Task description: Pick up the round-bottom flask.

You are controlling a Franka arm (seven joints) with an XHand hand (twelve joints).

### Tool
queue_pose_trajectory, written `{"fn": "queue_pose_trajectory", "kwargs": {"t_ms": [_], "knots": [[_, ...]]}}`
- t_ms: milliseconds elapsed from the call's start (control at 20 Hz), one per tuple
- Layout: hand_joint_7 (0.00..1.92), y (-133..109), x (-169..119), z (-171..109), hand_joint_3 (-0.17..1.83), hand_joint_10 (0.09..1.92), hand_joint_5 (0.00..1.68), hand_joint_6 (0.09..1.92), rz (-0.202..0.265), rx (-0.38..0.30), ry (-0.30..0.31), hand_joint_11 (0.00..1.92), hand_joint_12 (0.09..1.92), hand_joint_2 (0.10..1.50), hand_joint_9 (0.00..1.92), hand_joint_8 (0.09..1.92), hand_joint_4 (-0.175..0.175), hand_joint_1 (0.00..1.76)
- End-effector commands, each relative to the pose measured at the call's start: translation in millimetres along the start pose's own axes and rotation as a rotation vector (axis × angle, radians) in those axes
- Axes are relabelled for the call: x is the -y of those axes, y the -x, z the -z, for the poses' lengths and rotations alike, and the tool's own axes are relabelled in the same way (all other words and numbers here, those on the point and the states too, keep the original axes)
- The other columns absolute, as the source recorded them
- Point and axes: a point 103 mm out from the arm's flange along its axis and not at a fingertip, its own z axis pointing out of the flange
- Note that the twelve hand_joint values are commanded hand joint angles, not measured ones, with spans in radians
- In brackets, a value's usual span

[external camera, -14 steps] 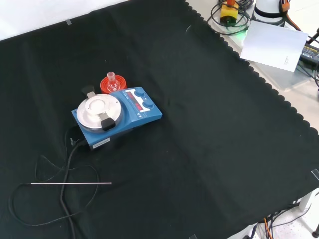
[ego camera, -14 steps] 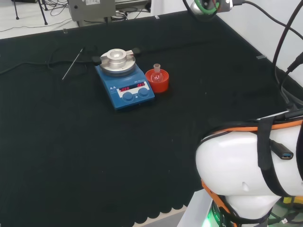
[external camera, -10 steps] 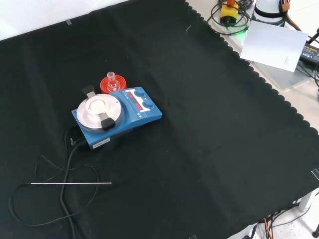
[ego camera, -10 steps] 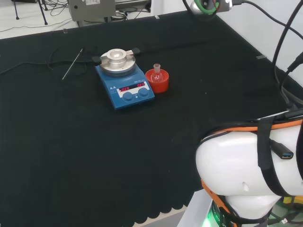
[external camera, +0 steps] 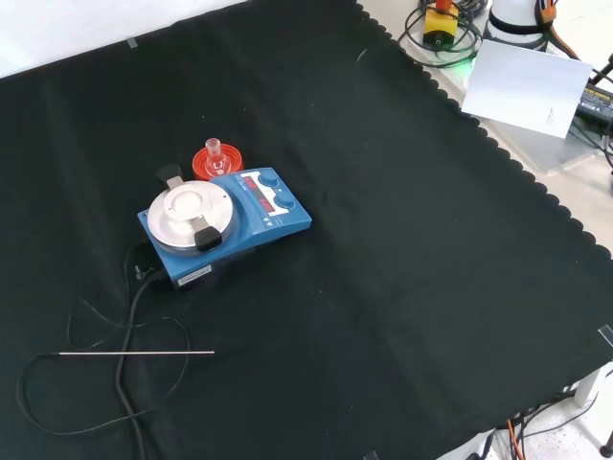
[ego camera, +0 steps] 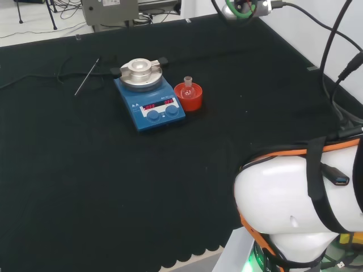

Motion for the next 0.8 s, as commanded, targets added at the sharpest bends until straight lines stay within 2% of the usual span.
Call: {"fn": "queue_pose_trajectory", "kwargs": {"t_ms": [50,400,450,550,800], "knots": [[0.01,36,-24,-14,0.36,0.66,0.19,0.09,-0.042,-0.023,-0.009,0.0,1.02,1.21,0.09,0.47,-0.027,0.0],[0.03,52,-57,-39,0.33,0.66,0.2,0.09,-0.085,-0.041,-0.006,0.0,1.04,1.21,0.12,0.48,-0.027,0.03],[0.04,35,-56,-45,0.32,0.67,0.21,0.09,-0.102,-0.033,0.0,0.0,1.05,1.22,0.12,0.48,-0.027,0.04],[0.05,29,-63,-55,0.31,0.67,0.22,0.09,-0.116,-0.032,0.016,0.0,1.06,1.22,0.14,0.49,-0.029,0.06],[0.09,53,-106,-79,0.28,0.69,0.25,0.09,-0.127,-0.081,0.017,0.0,1.16,1.2,0.19,0.53,-0.034,0.13]]}}
